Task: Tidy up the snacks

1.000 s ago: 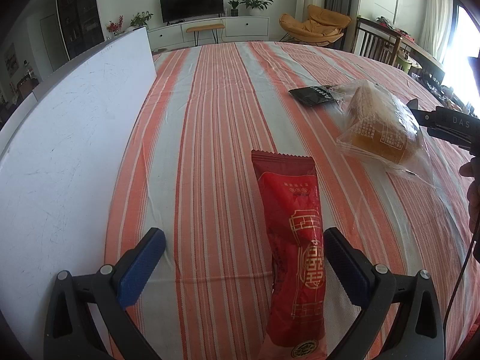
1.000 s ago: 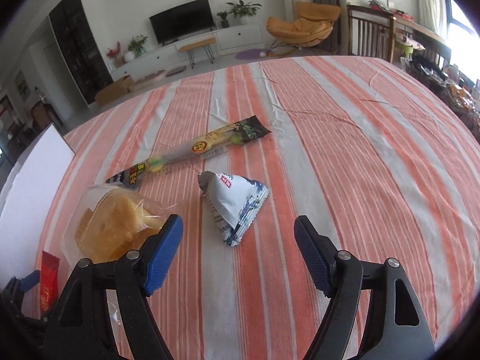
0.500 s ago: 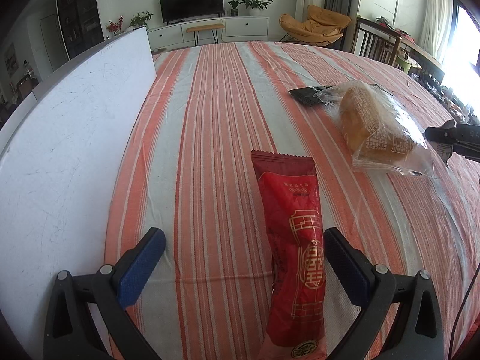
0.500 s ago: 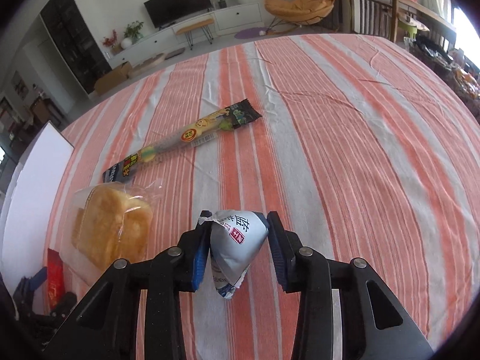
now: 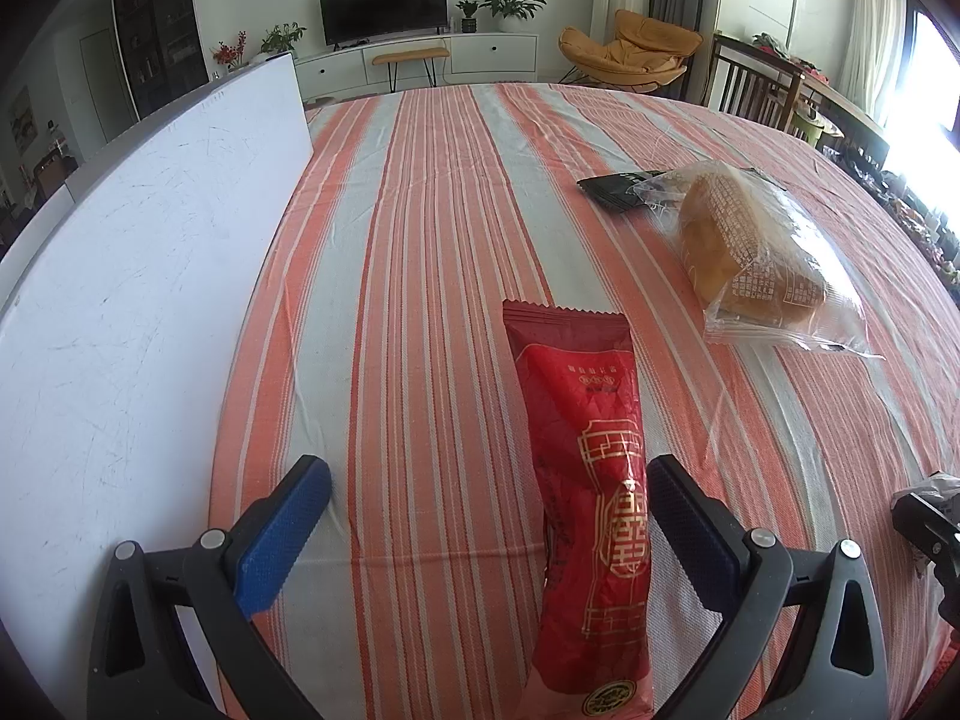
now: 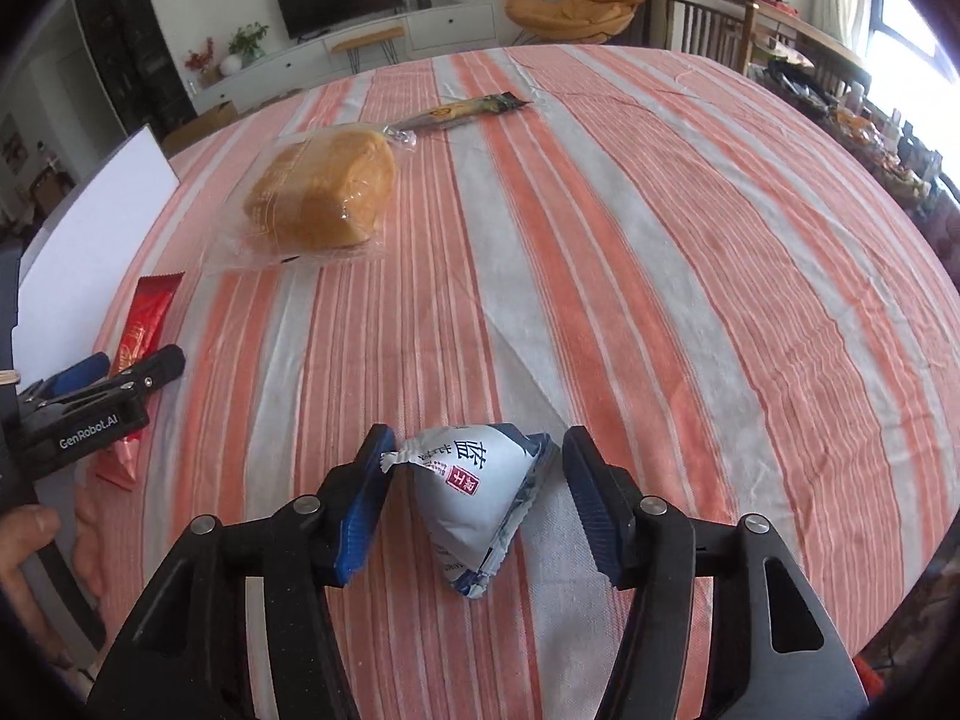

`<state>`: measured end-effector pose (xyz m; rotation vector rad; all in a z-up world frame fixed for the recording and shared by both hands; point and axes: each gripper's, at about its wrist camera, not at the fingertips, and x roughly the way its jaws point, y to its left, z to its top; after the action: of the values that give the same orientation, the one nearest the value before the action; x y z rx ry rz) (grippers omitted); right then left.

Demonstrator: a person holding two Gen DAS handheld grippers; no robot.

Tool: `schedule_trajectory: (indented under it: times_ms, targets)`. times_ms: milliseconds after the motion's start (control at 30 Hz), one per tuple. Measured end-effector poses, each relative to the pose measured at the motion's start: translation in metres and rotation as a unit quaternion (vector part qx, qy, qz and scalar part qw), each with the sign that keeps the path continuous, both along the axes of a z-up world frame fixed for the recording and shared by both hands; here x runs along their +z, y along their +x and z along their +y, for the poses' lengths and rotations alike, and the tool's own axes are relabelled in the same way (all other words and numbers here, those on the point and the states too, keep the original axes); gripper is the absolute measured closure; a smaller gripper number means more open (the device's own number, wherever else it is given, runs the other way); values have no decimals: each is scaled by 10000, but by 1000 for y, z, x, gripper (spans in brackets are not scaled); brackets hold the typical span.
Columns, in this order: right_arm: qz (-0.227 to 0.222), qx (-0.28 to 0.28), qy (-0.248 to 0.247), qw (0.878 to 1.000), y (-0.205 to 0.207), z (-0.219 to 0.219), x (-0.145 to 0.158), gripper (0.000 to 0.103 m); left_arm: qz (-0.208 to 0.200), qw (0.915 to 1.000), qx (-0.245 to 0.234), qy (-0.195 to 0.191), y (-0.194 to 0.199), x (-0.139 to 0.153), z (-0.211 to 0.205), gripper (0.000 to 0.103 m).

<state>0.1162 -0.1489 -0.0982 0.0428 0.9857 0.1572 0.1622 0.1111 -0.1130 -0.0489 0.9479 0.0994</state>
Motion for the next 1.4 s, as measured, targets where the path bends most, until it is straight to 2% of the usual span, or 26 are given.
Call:
schedule_trajectory:
  times_ms: [133,267,333,1400]
  targets:
    - [-82,31,-3,10000,1,0,-3,18,1,10000,0,-1,0,0,0,0]
    - [-121,161,-483,9986,-2,17,-8,12,1,10000,0,-1,0,0,0,0]
    - [-145,170,-439,9988,-3,18,-8,9,1,10000,0,-1,1,0,0,0]
    - [-203,182,-473,9985,-5,20,-8,7,1,10000,-1,-4,0,0,0,0]
